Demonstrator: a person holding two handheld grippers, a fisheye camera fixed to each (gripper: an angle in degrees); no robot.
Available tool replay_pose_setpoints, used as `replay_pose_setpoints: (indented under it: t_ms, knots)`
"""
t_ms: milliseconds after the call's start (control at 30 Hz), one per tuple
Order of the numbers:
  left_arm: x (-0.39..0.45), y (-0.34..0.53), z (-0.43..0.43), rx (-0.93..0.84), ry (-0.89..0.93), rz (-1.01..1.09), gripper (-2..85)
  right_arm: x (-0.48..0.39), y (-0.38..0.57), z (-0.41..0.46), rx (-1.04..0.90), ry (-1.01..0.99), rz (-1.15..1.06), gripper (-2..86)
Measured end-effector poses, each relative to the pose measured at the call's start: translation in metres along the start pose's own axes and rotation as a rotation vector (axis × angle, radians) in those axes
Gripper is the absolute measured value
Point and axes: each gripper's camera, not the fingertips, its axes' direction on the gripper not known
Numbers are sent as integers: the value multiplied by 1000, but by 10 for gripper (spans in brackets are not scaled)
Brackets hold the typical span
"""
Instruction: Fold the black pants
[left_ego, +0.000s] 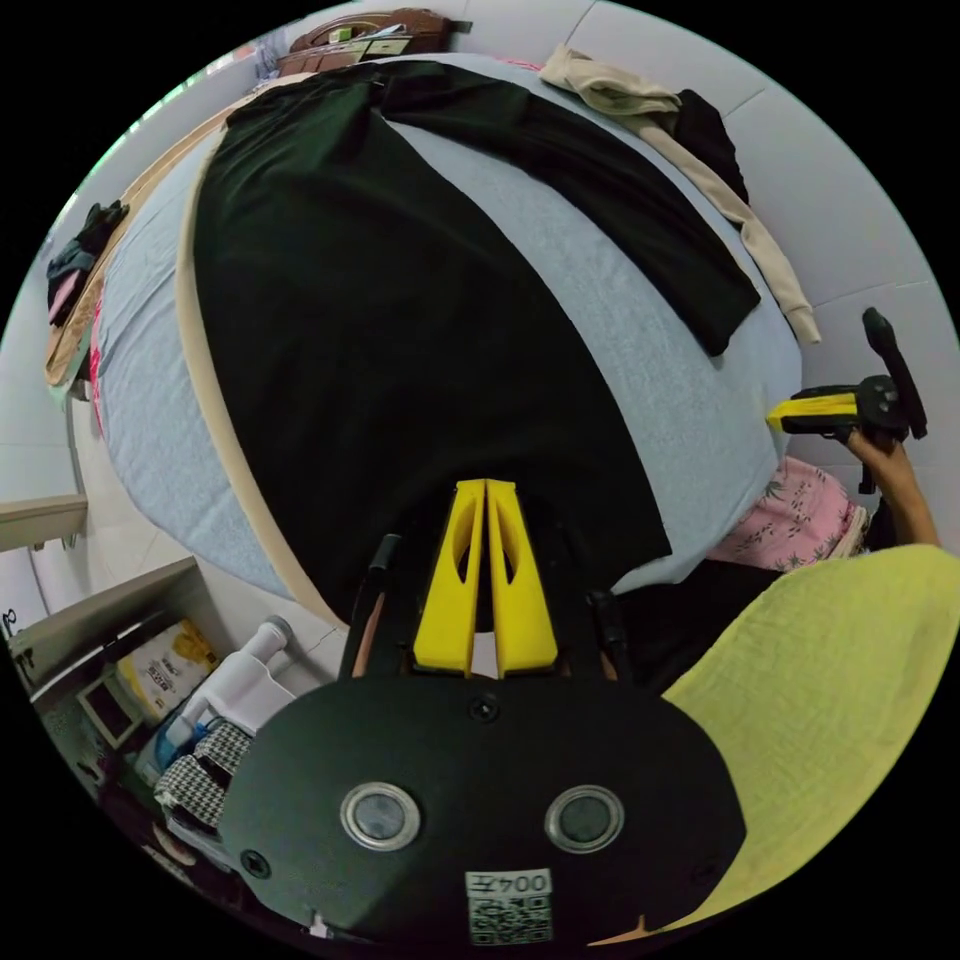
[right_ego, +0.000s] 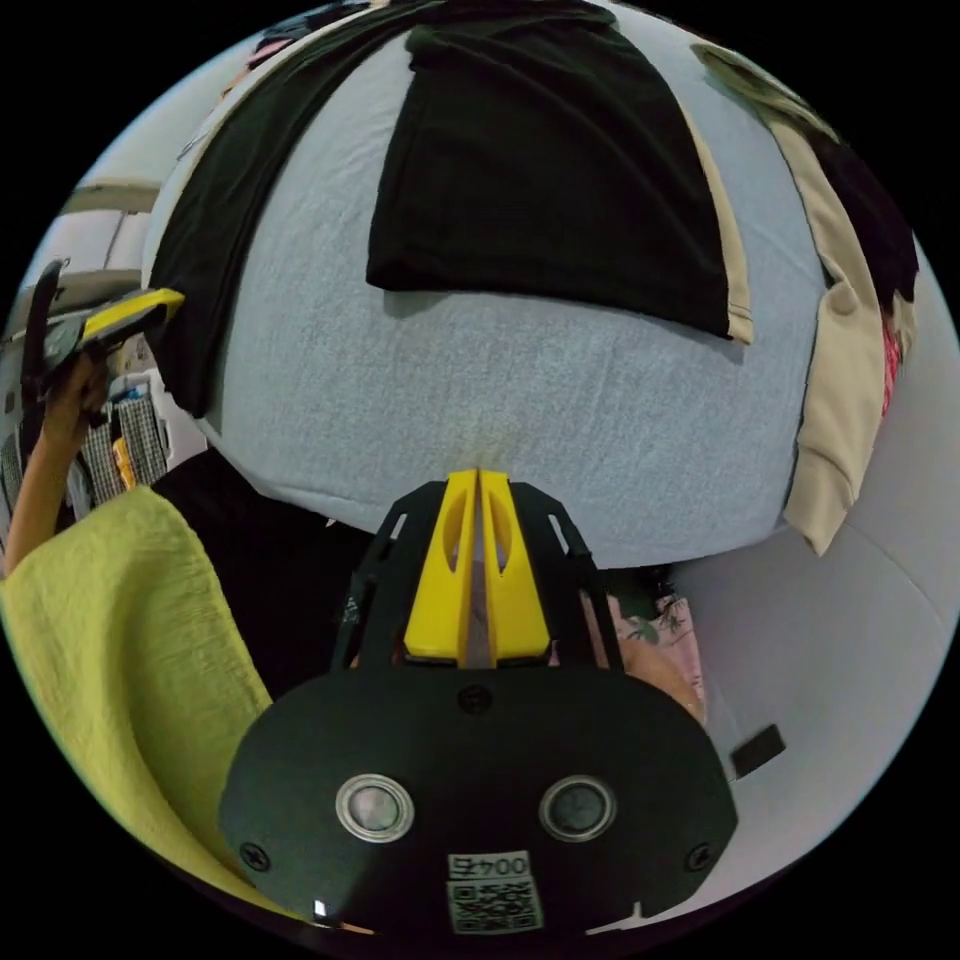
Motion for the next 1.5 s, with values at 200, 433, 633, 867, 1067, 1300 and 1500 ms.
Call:
replay_pose_setpoints:
  t_ms: [200, 433, 633, 867, 1067, 1300, 1500]
  knots:
    - [-4, -6, 13, 1, 6, -3, 1, -20, -25, -2, -89, 69, 22, -8]
    - [-13, -18, 25, -33, 11, 73, 1, -48, -36, -2, -116, 207, -21, -8]
    - [-29, -23, 33, -34, 36, 113, 1, -51, -40, -6, -133, 221, -32, -8]
    - [-62, -32, 40, -64, 133, 112, 1, -52, -40, -8, -165, 281, -119, -7]
    - [-88, -32, 43, -37, 163, 134, 2, -23, -22, -18, -76, 184, -29, -7]
    - [-105, -38, 39, -55, 92, 129, 3, 18, 5, -27, 5, 64, -88, -6]
    - [-84, -45, 10, 137, 315, 51, 14, 68, 34, -32, 108, -87, -165, 9]
